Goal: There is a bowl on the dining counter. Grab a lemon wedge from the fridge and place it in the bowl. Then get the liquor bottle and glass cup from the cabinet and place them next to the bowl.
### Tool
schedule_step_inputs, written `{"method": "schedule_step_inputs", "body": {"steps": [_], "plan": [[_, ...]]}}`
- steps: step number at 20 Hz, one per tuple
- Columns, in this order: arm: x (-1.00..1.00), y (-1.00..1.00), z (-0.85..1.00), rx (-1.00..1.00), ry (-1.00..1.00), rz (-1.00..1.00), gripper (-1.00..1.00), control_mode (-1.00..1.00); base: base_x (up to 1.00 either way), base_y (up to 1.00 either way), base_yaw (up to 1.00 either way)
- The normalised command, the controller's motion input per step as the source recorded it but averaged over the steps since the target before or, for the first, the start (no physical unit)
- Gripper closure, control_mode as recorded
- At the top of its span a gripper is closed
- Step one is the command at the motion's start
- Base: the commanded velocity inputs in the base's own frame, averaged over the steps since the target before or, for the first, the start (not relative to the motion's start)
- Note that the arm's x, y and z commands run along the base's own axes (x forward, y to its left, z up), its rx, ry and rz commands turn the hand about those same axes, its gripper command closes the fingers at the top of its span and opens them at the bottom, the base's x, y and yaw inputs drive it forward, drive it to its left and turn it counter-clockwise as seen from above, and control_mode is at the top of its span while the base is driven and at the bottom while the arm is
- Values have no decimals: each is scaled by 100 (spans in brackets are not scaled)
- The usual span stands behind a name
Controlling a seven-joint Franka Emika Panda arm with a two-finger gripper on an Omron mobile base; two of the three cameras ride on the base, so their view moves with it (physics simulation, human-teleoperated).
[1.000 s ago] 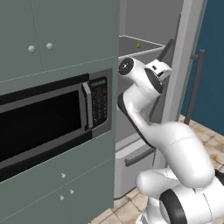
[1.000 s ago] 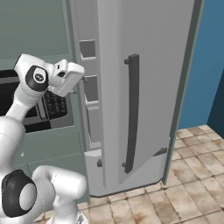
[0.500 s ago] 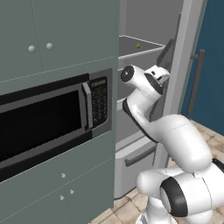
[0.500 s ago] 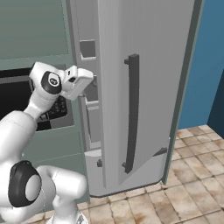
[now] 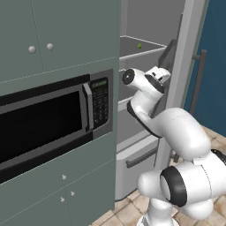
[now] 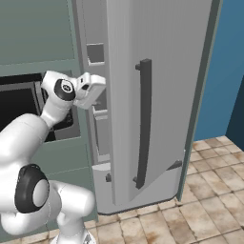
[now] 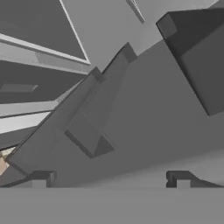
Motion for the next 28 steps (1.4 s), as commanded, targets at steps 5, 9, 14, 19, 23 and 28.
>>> {"method": "schedule_step_inputs", "body": {"steps": [5, 9, 14, 19, 23, 28], "plan": [[1, -29, -1, -7, 0, -3, -100, -100, 0, 0, 0], [0, -37, 0, -7, -1, -4, -100, -100, 0, 0, 0], [-33, -63, 0, -6, -3, -8, -100, -100, 0, 0, 0], [-89, -95, 0, -5, -4, -15, -100, -100, 0, 0, 0], [-99, -100, 0, -4, -2, -19, -100, -100, 0, 0, 0], [-82, -100, 0, -3, 0, -18, -100, -100, 0, 0, 0]]}}
